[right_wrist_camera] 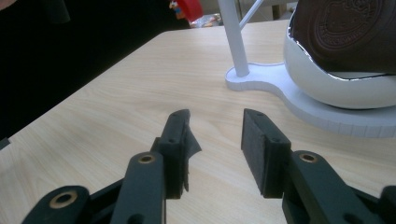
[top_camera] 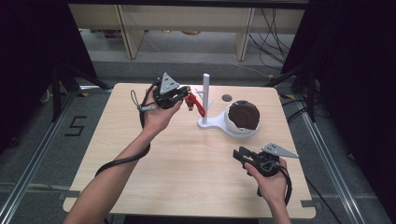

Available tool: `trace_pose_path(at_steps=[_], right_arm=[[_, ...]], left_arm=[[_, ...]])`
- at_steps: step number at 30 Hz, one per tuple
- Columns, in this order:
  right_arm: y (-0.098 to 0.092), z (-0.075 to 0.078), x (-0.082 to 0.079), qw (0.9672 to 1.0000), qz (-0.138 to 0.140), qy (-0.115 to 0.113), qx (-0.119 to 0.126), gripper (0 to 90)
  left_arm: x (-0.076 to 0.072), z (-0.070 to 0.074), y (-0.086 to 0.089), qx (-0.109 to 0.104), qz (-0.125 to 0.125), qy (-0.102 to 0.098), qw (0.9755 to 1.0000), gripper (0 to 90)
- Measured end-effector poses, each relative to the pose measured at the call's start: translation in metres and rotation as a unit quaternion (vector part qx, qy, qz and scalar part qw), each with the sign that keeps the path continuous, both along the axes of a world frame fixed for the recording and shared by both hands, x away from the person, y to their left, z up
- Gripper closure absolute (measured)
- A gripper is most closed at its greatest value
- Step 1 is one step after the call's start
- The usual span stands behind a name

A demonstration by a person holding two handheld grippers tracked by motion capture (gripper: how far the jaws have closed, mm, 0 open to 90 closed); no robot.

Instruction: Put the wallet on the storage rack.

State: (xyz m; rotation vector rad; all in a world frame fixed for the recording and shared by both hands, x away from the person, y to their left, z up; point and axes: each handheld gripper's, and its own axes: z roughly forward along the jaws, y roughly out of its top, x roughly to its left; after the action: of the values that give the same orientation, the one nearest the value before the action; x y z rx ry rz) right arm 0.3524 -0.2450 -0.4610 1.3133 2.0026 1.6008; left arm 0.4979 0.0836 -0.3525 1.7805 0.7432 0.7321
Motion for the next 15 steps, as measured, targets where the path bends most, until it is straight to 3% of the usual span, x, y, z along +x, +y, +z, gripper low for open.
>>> trace_pose_path(at_steps=[3, 4, 5, 10, 12, 13, 15], right_arm=[[-0.001, -0.003, 0.001, 1.0000, -0.001, -0.009, -0.003, 62.5], [0.000, -0.003, 0.002, 1.0000, -0.001, -0.004, -0.003, 62.5], [0.001, -0.002, -0.001, 0.9998, -0.003, 0.017, 0.012, 62.5], [0.000, -0.003, 0.001, 0.9999, 0.003, 0.009, 0.005, 62.5], [0.000, -0.004, 0.001, 0.9999, 0.003, 0.012, 0.004, 62.5], [0.002, -0.003, -0.001, 0.9996, -0.003, 0.024, 0.012, 62.5], [0.001, -0.004, 0.000, 0.9997, 0.000, 0.023, 0.010, 62.5]], left_arm=[[0.002, 0.001, -0.004, 0.005, -0.001, 0.001, 1.0000, 83.8], [0.002, 0.002, -0.005, 0.009, -0.001, 0.002, 1.0000, 83.9], [0.003, 0.001, -0.006, 0.008, -0.003, 0.005, 1.0000, 83.8], [0.007, -0.001, -0.010, 0.023, -0.003, 0.009, 0.9997, 83.8], [0.008, -0.002, -0.011, 0.025, -0.003, 0.013, 0.9996, 83.8], [0.008, -0.003, -0.012, 0.025, -0.002, 0.014, 0.9996, 83.8], [0.009, -0.003, -0.013, 0.029, -0.003, 0.013, 0.9995, 83.8]])
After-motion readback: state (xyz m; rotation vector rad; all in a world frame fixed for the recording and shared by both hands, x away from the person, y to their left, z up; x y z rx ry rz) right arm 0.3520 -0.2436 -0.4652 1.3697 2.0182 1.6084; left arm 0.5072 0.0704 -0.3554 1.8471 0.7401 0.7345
